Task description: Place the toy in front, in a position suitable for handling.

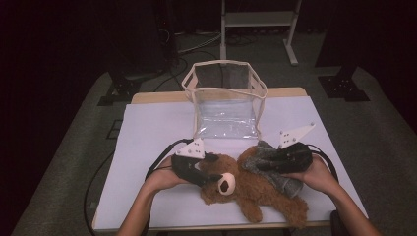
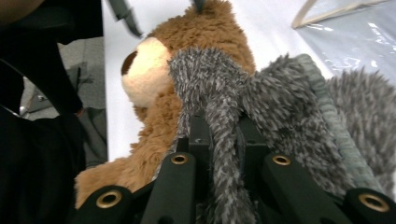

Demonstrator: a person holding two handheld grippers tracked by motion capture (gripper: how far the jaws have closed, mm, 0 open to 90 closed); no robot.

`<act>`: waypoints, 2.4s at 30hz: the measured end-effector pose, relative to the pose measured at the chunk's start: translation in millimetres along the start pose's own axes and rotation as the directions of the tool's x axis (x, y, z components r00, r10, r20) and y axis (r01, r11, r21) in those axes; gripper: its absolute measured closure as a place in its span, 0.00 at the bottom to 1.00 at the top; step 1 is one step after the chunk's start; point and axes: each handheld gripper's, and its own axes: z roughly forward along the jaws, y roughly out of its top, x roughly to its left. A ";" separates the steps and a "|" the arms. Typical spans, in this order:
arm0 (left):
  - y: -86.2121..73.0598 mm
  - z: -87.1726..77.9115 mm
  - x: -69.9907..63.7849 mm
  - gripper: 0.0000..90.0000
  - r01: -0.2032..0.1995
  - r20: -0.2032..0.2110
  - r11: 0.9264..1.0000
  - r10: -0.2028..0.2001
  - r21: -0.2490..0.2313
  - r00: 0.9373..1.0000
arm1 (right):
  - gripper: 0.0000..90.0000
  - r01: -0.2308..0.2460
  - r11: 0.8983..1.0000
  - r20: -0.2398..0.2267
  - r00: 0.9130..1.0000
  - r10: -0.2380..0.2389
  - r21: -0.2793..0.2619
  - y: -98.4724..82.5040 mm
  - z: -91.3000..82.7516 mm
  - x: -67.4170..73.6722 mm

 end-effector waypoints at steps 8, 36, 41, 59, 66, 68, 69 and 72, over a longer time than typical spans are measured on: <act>2.0 15.2 5.8 0.37 0.027 0.023 0.997 -0.029 0.069 0.999 | 0.88 0.024 1.000 -0.016 1.000 -0.024 -0.018 -10.7 -1.3 18.3; -5.8 23.0 3.3 0.20 0.090 0.090 0.993 -0.098 0.081 0.991 | 0.88 0.014 0.997 0.020 1.000 -0.013 -0.070 -30.8 -16.6 24.4; -6.4 31.2 6.9 0.17 0.131 0.131 0.987 -0.143 0.098 0.981 | 0.88 0.026 0.997 0.015 1.000 -0.025 -0.070 -33.6 -16.4 28.9; 20.3 12.5 28.5 0.69 0.032 -0.001 0.994 -0.032 0.106 0.999 | 0.88 -0.036 0.993 0.011 0.999 0.037 -0.110 -13.4 -26.0 -10.1; 18.8 -18.7 47.1 0.68 -0.004 -0.082 0.993 0.014 0.122 0.997 | 0.88 -0.014 0.994 0.022 1.000 0.017 -0.109 17.7 -14.1 -30.0; 7.5 -22.2 48.2 0.67 0.005 -0.077 0.994 0.003 0.105 0.997 | 0.88 -0.023 0.994 0.017 1.000 0.025 -0.102 20.4 -7.6 -35.5; 2.3 -22.6 47.9 0.65 0.010 -0.074 0.995 -0.002 0.101 0.997 | 0.88 -0.027 0.996 0.014 0.999 0.029 -0.086 20.9 -2.2 -38.2; -11.2 -22.5 45.5 0.56 0.048 -0.074 0.995 -0.042 0.089 0.996 | 0.88 -0.032 0.999 -0.017 0.999 0.031 -0.039 18.3 19.5 -38.4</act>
